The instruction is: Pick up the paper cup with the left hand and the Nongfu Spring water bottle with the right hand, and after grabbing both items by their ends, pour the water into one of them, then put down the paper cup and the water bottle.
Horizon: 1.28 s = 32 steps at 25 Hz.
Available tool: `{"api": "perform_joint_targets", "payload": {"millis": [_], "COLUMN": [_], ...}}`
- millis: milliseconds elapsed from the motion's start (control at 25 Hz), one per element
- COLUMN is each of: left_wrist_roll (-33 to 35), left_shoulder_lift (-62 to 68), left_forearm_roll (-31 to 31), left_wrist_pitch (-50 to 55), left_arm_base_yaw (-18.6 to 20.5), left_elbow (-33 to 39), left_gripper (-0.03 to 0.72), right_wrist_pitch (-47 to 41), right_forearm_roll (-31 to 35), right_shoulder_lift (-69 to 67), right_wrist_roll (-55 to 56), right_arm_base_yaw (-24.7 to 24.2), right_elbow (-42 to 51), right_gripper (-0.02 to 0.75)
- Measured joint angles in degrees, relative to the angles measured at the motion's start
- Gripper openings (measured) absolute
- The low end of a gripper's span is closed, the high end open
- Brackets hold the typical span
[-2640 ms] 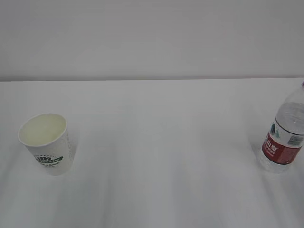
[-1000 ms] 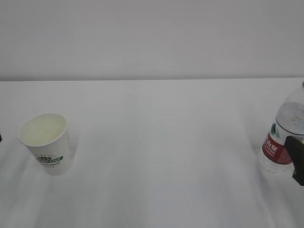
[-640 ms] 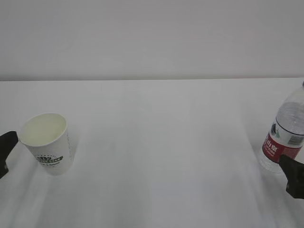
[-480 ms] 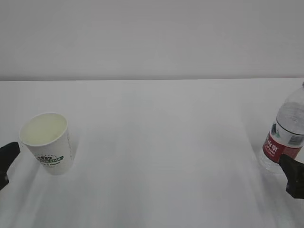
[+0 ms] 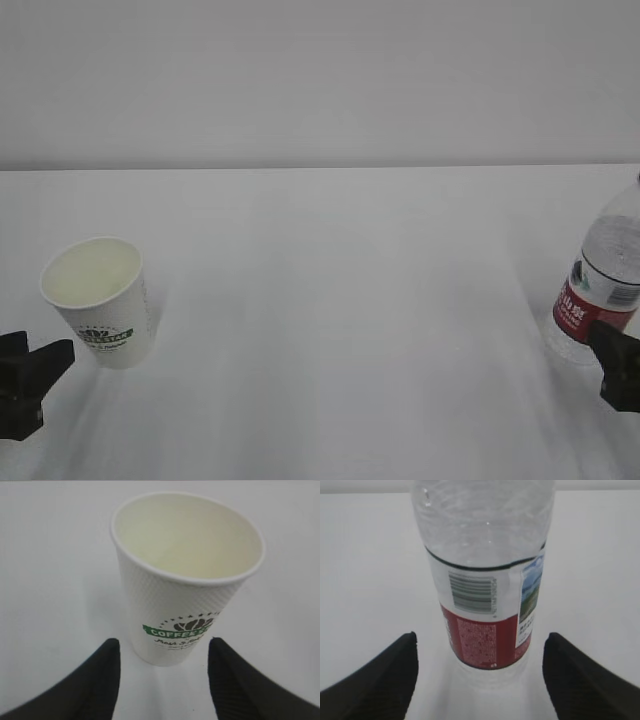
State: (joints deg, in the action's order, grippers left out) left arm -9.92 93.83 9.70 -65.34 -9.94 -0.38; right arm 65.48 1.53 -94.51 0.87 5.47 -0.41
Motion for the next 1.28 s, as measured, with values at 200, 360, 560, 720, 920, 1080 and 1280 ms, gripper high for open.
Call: {"api": "perform_joint_targets", "payload": {"millis": [200,360,560,720,920,1080,1280], "left_wrist_roll": [0.0,0.0,0.0,0.0,0.0,0.0,0.0], "left_shoulder_lift": [0.0,0.0,0.0,0.0,0.0,0.0,0.0], "left_forearm_roll": [0.3,1.5,2.1,2.2,2.2,2.4,2.4], "left_wrist_pitch": [0.0,-0.1,-0.1,-0.1,-0.1,-0.1,-0.2], "left_arm_base_yaw": [0.0,0.0,0.0,0.0,0.0,0.0,0.0], "left_elbow": [0.0,0.0,0.0,0.0,0.0,0.0,0.0], "left_gripper": [0.412,0.412,0.413,0.429,0.441,0.468,0.570], "right_wrist_pitch": [0.1,0.2,0.3,0.3,0.3,0.3,0.2], "right_forearm_roll": [0.0,0.0,0.0,0.8,2.3,2.3,2.3], "right_shoulder_lift": [-0.1,-2.6,-8.9,-10.9,-11.8,-13.6,-14.4], "right_wrist_roll": [0.0,0.0,0.0,0.0,0.0,-0.1,-0.1], "right_arm_base_yaw": [0.0,0.0,0.0,0.0,0.0,0.0,0.0], "right_elbow": [-1.2,-2.1,-3.5,-5.4,-8.2,-9.8,-11.2], "right_gripper": [0.587,0.588,0.590,0.591,0.591,0.590,0.591]}}
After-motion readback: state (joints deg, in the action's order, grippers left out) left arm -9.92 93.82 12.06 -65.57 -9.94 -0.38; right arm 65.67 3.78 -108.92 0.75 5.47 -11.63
